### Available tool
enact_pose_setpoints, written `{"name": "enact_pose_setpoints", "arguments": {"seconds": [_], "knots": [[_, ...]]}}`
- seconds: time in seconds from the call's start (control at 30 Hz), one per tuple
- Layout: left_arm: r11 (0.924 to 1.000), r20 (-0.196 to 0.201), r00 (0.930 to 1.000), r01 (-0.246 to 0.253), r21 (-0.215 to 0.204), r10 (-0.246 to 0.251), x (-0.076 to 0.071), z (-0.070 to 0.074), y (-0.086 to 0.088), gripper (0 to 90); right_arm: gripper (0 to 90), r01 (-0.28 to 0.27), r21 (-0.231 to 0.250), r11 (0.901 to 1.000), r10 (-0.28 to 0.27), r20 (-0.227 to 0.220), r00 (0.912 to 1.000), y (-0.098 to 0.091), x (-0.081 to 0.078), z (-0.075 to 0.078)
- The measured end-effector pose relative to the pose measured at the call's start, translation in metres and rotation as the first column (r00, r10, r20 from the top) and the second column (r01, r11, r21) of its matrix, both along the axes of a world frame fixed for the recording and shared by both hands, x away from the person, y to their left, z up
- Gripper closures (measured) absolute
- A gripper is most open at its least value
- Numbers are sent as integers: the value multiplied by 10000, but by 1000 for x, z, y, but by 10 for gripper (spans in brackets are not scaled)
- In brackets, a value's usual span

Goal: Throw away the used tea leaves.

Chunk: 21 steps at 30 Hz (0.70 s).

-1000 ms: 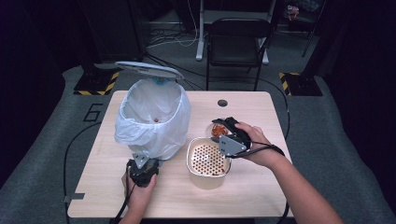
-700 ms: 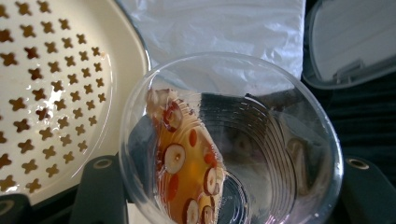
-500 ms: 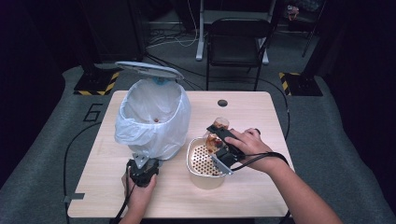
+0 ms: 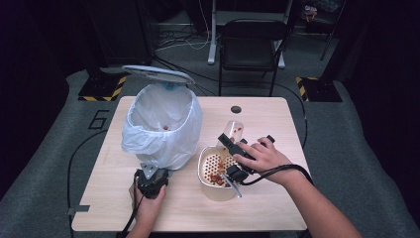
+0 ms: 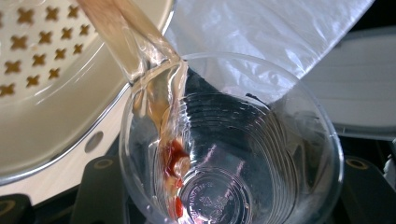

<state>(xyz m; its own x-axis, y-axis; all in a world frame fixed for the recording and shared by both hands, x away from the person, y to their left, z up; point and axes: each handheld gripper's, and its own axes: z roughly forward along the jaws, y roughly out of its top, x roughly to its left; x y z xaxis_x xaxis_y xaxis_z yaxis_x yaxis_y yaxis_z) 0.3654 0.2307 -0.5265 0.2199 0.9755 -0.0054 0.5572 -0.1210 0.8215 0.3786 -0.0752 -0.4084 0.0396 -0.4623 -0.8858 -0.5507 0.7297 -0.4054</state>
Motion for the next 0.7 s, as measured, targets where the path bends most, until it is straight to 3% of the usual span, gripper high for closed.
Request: {"name": "enact_pose_setpoints", "arguments": {"seconds": [0.03,0.17,0.23,0.33,0.4,0.47,0.53,0.7], "knots": [[10000,-1,10000,-1,0,1,0,0,0,513,384,205,-409,9990,-198,155,9997,-1,-1,0],[10000,2,10000,-3,-1,3,0,0,0,513,384,-1,-1355,9908,77,553,9984,2,1,-1],[10000,0,10000,-2,-5,2,0,0,0,514,384,-65,-1043,9945,123,557,9984,1,2,-5],[10000,-30,10000,32,36,-32,0,0,0,514,384,66,-1526,9883,44,717,9974,0,3,-2],[10000,-32,10000,29,35,-29,0,0,0,513,383,66,-1538,9881,62,826,9966,1,3,-1],[10000,-14,10000,6,5,-6,0,0,0,513,382,-132,-1071,9942,215,769,9968,1,3,-4],[10000,-2,10000,0,-4,0,0,0,0,514,382,-161,-1388,9902,289,907,9955,2,2,-3],[10000,1,10000,-2,-3,2,0,0,0,514,382,-131,-1560,9877,304,1087,9936,2,1,-6]]}}
